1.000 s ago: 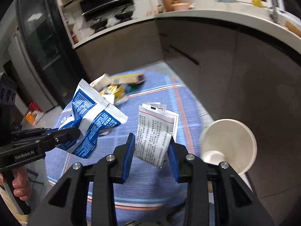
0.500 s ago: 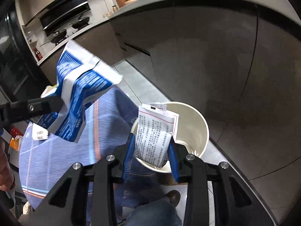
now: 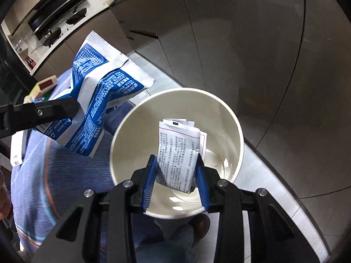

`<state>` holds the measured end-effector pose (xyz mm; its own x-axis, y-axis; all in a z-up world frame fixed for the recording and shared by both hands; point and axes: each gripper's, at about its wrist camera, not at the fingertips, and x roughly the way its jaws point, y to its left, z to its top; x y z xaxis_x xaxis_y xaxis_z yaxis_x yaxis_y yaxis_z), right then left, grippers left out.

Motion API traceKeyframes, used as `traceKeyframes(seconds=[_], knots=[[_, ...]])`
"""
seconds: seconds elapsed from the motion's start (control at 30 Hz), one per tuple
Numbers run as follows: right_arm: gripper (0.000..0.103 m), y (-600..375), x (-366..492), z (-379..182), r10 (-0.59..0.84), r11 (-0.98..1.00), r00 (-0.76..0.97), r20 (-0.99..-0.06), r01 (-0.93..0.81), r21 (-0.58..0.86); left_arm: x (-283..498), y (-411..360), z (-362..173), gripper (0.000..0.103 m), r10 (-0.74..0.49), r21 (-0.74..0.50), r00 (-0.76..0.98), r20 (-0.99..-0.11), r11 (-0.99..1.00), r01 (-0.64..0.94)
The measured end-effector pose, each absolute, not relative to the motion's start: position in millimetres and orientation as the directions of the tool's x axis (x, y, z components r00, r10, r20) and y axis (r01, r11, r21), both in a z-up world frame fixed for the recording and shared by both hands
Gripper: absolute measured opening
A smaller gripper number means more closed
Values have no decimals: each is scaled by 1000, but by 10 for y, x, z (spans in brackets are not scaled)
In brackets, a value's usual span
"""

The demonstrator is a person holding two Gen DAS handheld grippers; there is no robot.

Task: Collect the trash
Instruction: 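Carry both items over the white bin and open both tools to drop them, then return both tools to the table and grasp the white-green medicine box with the right tool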

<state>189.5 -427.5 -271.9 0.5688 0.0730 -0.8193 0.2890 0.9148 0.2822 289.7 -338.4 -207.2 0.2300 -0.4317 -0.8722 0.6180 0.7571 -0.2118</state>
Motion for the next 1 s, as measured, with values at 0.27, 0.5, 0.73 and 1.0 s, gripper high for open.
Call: traceKeyframes(seconds=[0.27, 0.5, 0.73, 1.0], knots=[[48, -4264, 2001, -2817, 59, 917, 564, -823, 295, 268, 2943, -3597, -2176, 39, -385, -147, 296, -874, 790, 595], [64, -4248, 1946, -2807, 40, 930, 575, -817, 279, 241, 2875, -3635, -2153, 77, -391, -119, 354, -850, 796, 594], [78, -4294, 1752, -2712, 17, 938, 600, -800, 268, 221, 2749, -3474, -1999, 90, -384, -89, 427, -819, 819, 567], [100, -4209, 1547, -2333, 13, 947, 651, -759, 235, 219, 2693, -2955, -1719, 95, -406, -149, 441, -801, 848, 510]])
